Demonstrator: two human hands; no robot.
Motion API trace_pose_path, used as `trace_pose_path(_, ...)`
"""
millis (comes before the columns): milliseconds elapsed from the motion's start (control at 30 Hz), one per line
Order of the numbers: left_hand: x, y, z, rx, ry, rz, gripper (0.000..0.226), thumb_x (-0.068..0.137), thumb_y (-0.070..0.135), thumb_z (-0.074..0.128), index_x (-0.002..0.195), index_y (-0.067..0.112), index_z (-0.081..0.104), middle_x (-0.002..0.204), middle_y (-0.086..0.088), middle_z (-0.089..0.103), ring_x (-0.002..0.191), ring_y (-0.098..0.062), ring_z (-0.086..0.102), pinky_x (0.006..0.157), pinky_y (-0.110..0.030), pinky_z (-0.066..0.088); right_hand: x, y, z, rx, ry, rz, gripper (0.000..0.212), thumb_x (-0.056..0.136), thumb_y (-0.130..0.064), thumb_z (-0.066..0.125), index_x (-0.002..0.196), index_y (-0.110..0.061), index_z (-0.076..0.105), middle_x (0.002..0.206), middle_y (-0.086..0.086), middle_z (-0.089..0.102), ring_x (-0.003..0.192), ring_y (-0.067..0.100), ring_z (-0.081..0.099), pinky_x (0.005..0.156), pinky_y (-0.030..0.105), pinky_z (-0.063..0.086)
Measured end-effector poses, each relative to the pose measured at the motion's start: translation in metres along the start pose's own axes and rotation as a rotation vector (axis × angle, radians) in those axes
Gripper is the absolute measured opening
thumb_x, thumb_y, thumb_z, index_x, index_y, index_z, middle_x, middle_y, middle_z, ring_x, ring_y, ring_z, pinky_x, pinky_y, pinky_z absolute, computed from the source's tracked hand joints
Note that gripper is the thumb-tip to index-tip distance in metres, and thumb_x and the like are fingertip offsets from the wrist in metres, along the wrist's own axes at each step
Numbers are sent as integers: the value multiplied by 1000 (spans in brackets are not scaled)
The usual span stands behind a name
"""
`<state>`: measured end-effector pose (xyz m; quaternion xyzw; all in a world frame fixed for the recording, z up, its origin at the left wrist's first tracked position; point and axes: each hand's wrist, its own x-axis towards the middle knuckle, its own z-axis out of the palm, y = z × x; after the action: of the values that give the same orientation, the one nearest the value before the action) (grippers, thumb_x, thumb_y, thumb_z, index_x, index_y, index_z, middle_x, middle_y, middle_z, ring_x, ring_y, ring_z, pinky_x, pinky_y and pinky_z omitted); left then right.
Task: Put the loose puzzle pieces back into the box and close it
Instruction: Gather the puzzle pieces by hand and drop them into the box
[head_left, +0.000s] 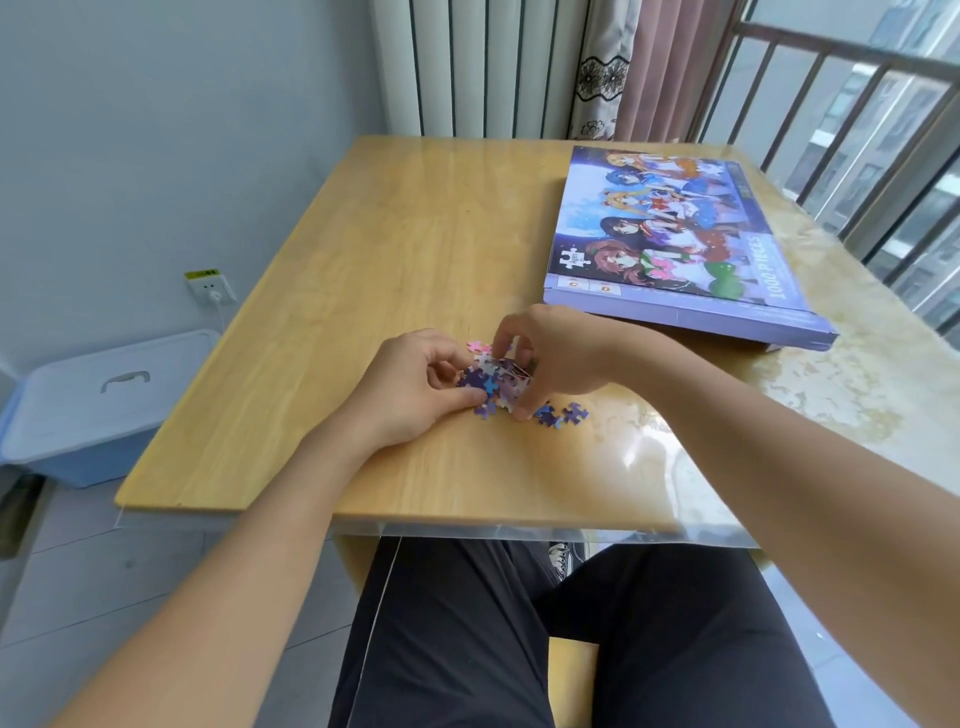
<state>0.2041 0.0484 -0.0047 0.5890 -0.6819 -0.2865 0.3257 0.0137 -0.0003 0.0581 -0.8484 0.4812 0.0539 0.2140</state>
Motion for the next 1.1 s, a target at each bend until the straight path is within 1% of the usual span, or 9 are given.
trace_pose_path(200,5,8,2,-21,-17,-13,14,79,16,84,89,24,78,62,18,62,52,2,47,56,-9,37,-2,-4,3,40,55,-15,59,67,-33,90,118,-21,64,103,-4,64,85,17,63,62,26,50)
trace_pose_path(333,13,10,2,-85,-47,-50,23,79,14,85,97,24,75,83,8,73,63,1,59,63,-12,44,-4,-4,10,88,145,-23,58,65,-37,92,113,-18,66,104,-2,66,88,18,60,65,24,45)
trace_pose_path(500,18,13,2,-227,-41,-119,27,75,12,87,98,17,74,87,-4,77,78,-15,73,75,-27,57,-1,1,13,167,190,-13,46,70,-29,89,108,-15,68,99,0,68,79,15,62,61,23,49)
trace_pose_path(567,19,14,3,-293,-26,-142,23,77,10,85,97,14,76,86,-5,78,80,-20,75,79,-32,59,1,6,14,304,196,13,35,74,-21,87,103,-11,69,91,3,72,73,16,71,61,26,57)
trace_pose_path(633,21,13,5,-337,5,-144,21,77,10,85,96,14,77,85,-5,78,78,-21,75,80,-33,59,1,10,15,505,197,39,27,76,-12,85,99,-10,72,88,9,75,72,19,75,72,35,63)
trace_pose_path(733,23,12,11,-387,69,-154,25,74,13,88,96,13,77,89,-6,78,83,-22,76,84,-37,60,5,15,21,745,219,93,22,76,-8,83,97,-9,74,92,18,76,89,34,74,87,52,59)
trace_pose_path(833,26,15,18,-381,121,-148,30,71,18,90,98,13,77,90,-5,78,86,-21,75,84,-34,60,5,18,24,992,203,166,21,79,-4,79,99,-4,74,106,25,72,95,32,73,95,45,56)
trace_pose_path(1000,28,26,27,-297,218,-77,22,76,15,87,94,22,77,85,3,77,77,-2,71,75,-17,55,3,13,20,1270,219,287,32,83,-21,78,104,1,70,112,27,69,94,29,71,98,48,55)
trace_pose_path(1100,30,33,34,-181,285,-21,33,78,13,86,108,20,76,90,4,75,77,2,69,76,-13,54,7,8,25,1345,287,376,42,72,-29,86,101,-1,73,107,21,73,104,34,71,95,54,55)
